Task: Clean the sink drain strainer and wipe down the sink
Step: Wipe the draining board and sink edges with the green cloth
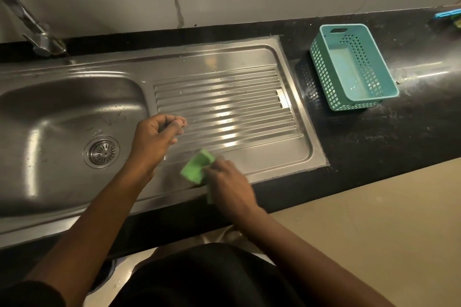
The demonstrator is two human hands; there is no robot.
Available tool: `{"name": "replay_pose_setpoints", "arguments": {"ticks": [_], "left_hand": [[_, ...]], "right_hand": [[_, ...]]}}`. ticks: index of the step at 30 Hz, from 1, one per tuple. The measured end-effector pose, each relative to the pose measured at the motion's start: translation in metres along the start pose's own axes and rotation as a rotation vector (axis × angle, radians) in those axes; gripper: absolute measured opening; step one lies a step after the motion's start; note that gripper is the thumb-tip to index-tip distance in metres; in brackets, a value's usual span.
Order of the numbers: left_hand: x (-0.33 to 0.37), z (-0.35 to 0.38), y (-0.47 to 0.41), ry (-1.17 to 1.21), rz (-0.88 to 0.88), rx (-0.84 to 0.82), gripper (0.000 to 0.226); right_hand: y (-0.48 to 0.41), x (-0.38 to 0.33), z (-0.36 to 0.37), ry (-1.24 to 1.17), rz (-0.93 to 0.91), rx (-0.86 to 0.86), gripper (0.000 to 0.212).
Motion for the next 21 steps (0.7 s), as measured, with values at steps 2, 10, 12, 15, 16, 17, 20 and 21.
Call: {"name": "replay_pose_setpoints", "arguments": {"ticks": [2, 10, 12, 15, 16, 17, 20, 21], "left_hand": [[0.001, -0.004, -0.002, 0.014, 0.001, 0.018, 0.011], [0.002, -0.032, -0.005, 0.028, -0.004, 0.083, 0.014], [0.001, -0.038, -0.005, 0.035, -0.014, 0.086, 0.013], [0.0, -0.044, -0.004, 0.031, -0.021, 0.079, 0.013], [-0.001, -0.047, -0.004, 0.029, -0.026, 0.08, 0.013], [-0.001, -0.05, -0.004, 0.028, -0.031, 0.085, 0.013], [-0.002, -0.053, -0.005, 0.033, -0.04, 0.086, 0.015], [-0.002, -0.053, -0.005, 0.039, -0.043, 0.089, 0.015]], "right_hand": [[-0.019, -0.021, 0.009, -0.138, -0.062, -0.042, 0.019], [-0.062, 0.123, -0.083, -0.196, 0.485, 0.468, 0.015], [-0.065, 0.157, -0.092, -0.03, 0.522, 0.48, 0.021], [-0.07, 0.162, -0.062, 0.112, 0.552, 0.363, 0.022], [-0.07, 0.15, -0.046, 0.15, 0.542, 0.34, 0.02], [-0.071, 0.132, -0.033, 0.168, 0.519, 0.325, 0.018], [-0.076, 0.054, 0.01, 0.106, 0.369, 0.238, 0.031], [-0.079, 0.024, 0.024, 0.071, 0.292, 0.207, 0.039]]}}
Point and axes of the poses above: each hand's wrist, its own y-axis away from the middle knuckle, its own z-axis out of the palm, x = y × z, the point moved 5 cm from there along -y, towards the middle knuckle, and after that the axes turned 11 degrees about x, right-handed, at the moved point
